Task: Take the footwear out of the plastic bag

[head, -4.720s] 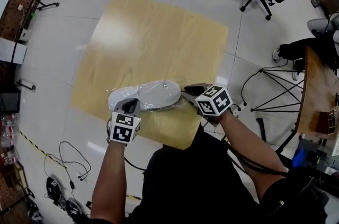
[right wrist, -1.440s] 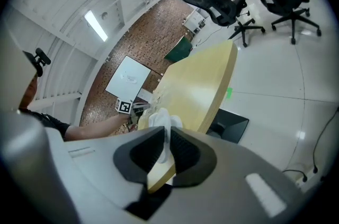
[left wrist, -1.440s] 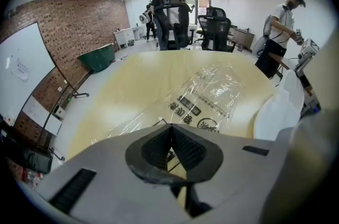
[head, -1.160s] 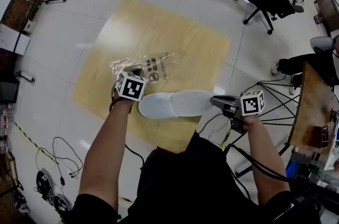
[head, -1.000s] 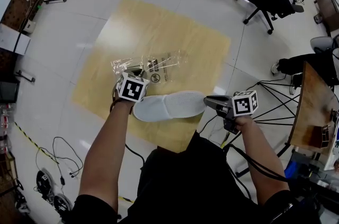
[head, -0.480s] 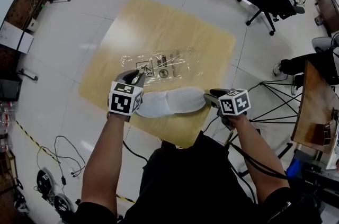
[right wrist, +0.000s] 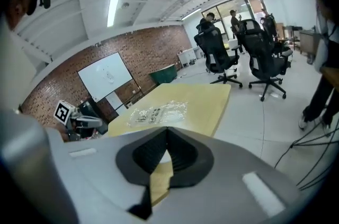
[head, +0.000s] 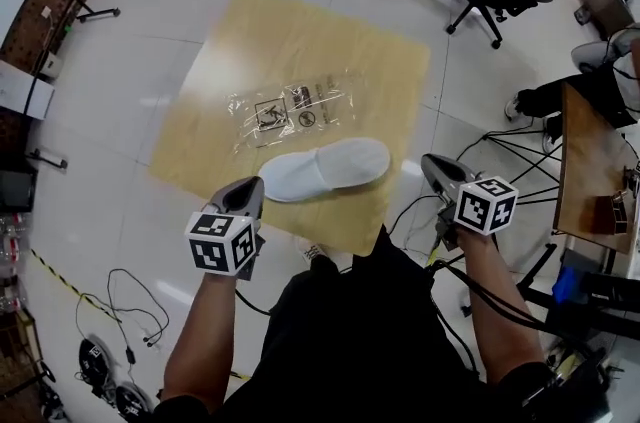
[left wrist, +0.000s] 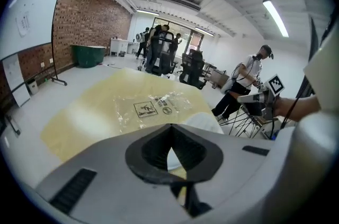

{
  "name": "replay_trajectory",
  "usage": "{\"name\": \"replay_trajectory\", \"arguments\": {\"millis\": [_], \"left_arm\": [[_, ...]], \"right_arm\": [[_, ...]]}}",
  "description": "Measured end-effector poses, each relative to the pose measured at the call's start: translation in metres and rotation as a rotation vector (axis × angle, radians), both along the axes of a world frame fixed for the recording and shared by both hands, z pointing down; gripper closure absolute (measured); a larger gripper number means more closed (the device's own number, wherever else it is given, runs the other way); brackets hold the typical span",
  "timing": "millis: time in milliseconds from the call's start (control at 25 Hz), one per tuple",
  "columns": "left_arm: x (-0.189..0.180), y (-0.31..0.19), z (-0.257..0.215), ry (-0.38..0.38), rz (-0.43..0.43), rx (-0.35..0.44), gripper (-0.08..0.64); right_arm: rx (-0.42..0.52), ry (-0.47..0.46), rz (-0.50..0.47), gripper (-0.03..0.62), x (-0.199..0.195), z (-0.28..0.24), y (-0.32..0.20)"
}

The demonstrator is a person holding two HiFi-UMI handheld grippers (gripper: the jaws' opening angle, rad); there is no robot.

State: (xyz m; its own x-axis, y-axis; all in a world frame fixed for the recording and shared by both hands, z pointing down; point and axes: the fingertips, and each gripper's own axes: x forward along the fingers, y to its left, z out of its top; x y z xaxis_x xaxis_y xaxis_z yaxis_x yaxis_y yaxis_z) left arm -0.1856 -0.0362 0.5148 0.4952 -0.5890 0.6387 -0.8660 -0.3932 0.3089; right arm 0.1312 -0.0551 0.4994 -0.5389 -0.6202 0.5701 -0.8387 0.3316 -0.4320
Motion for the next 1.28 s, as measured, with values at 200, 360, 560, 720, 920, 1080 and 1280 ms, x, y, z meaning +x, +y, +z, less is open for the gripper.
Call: {"name": "replay_trajectory", "arguments": {"millis": [200,360,560,720,920,1080,1280], "left_arm": [[0.039,0.050,0.001,0.069,0.111,-0.064,0.554],[0.058,0.060,-0.017,0.074,0.160,-0.012,0.554],[0.071,0.063,-0.051,0.104,0.127,0.063,0.554],[0.077,0.076,-0.066,0.079,0.076,0.099,0.554],[0.094,0.112,-0.084,0.078,-0.058,0.134,0.554],[0.105,0.151,-0.093,0.047,-0.155,0.158,0.554],[0.128,0.209,-0.101,0.009,-0.211,0.173,0.554]], "right_arm": [[0.099,0.008,-0.001,0.591,-0.023,-0.033,0.031],[0.124,0.031,-0.086,0.591,-0.044,-0.053,0.048],[0.167,0.038,-0.181,0.591,-0.061,-0.076,0.063],[0.194,0.012,-0.241,0.591,-0.066,-0.087,0.077],[0.198,-0.029,-0.344,0.591,-0.058,-0.092,0.117],[0.221,-0.104,-0.411,0.591,-0.045,-0.104,0.149],[0.242,-0.117,-0.452,0.591,-0.011,-0.109,0.188]]}}
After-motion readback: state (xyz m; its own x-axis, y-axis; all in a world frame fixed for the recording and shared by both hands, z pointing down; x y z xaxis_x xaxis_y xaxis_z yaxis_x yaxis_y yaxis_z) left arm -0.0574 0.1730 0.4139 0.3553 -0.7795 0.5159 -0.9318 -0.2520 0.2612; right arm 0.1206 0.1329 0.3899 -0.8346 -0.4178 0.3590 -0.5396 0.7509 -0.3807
